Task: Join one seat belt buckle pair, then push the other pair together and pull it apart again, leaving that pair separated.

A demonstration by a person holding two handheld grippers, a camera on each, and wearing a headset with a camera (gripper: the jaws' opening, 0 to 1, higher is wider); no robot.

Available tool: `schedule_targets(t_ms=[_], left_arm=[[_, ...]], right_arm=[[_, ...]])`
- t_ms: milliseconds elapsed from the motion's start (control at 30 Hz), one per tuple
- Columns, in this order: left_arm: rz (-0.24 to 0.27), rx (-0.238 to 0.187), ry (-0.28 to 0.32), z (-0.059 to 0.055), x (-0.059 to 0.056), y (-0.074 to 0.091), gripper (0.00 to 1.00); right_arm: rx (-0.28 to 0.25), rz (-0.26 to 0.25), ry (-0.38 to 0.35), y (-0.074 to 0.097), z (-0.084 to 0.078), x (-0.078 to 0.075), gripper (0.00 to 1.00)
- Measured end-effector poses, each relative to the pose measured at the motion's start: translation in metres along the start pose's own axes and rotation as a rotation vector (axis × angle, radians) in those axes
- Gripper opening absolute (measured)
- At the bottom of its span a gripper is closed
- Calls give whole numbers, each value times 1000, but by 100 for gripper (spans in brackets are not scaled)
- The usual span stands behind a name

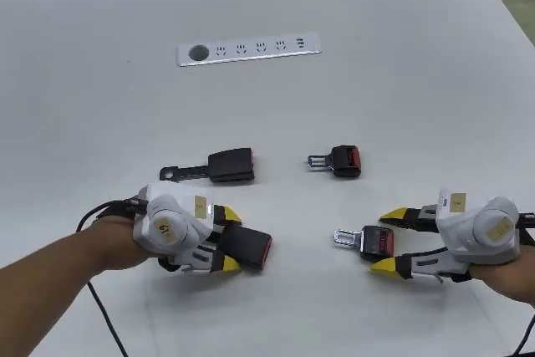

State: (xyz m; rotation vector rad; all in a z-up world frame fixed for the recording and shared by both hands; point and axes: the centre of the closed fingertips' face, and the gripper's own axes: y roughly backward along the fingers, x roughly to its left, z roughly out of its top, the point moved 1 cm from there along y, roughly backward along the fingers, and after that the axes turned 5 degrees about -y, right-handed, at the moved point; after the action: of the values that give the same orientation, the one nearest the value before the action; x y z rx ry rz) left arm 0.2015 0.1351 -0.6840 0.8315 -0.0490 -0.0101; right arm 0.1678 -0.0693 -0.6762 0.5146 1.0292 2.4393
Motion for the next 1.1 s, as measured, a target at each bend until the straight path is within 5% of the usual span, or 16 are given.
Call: schedule_targets(t_ms=[400, 1100], left_arm=[[119, -18, 113, -1, 2, -3, 34], [33, 44, 38, 1, 1, -1, 34]], right_arm=[[85, 58, 89, -10, 0, -4, 34], [91, 108, 140, -34, 21, 5, 34]])
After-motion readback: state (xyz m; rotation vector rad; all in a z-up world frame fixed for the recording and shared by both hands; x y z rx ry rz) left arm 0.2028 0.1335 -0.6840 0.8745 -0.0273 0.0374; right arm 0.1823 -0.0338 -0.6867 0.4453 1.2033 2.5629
